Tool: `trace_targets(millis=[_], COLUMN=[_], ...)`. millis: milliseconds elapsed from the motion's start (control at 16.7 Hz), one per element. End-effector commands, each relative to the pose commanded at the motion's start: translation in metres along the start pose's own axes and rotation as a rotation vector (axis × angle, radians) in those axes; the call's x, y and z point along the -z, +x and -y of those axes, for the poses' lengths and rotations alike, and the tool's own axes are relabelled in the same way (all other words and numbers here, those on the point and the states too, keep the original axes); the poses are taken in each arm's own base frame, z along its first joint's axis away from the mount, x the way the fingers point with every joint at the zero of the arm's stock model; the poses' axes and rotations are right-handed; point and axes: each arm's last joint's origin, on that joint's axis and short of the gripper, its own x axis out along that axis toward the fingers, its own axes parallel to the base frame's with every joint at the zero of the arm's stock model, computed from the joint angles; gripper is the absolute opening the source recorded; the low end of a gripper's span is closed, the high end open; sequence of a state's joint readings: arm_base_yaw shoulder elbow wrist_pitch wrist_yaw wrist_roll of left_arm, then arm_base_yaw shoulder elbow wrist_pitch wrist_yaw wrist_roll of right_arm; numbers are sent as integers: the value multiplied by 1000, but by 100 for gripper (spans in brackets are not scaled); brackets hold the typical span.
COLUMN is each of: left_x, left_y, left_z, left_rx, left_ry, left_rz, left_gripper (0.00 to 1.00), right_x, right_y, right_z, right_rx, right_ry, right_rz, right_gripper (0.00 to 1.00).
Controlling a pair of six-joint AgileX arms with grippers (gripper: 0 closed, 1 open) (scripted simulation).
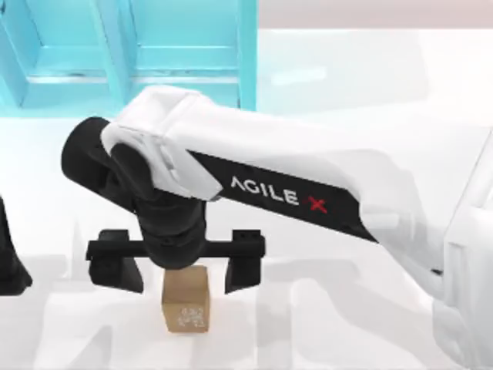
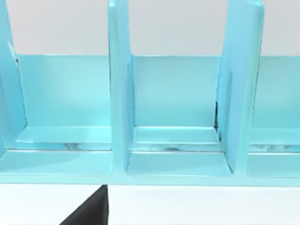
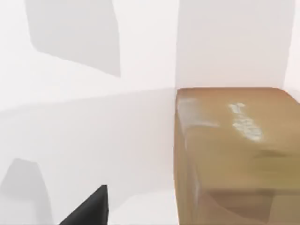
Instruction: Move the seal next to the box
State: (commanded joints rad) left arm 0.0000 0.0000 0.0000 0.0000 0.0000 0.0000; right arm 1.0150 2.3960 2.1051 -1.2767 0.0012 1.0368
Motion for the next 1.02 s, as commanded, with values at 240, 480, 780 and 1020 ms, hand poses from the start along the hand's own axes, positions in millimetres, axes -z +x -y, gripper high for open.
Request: trace_targets(millis=[240,480,780,1020], left_x=[0,0,0,0], left_y=[0,0,0,0], left_z=[0,0,0,0], left_rx=[0,0,0,0], left_ry=[0,0,0,0], left_rz=[0,0,0,0], left_gripper=[100,100,100,100], right_x=[3,3,3,3], right_y=[33,35,35,35], right_z=[3,3,3,3], right_rx=[0,0,0,0], right_ry=[0,0,0,0], right_rz=[0,0,0,0], right_gripper=[100,100,70,40])
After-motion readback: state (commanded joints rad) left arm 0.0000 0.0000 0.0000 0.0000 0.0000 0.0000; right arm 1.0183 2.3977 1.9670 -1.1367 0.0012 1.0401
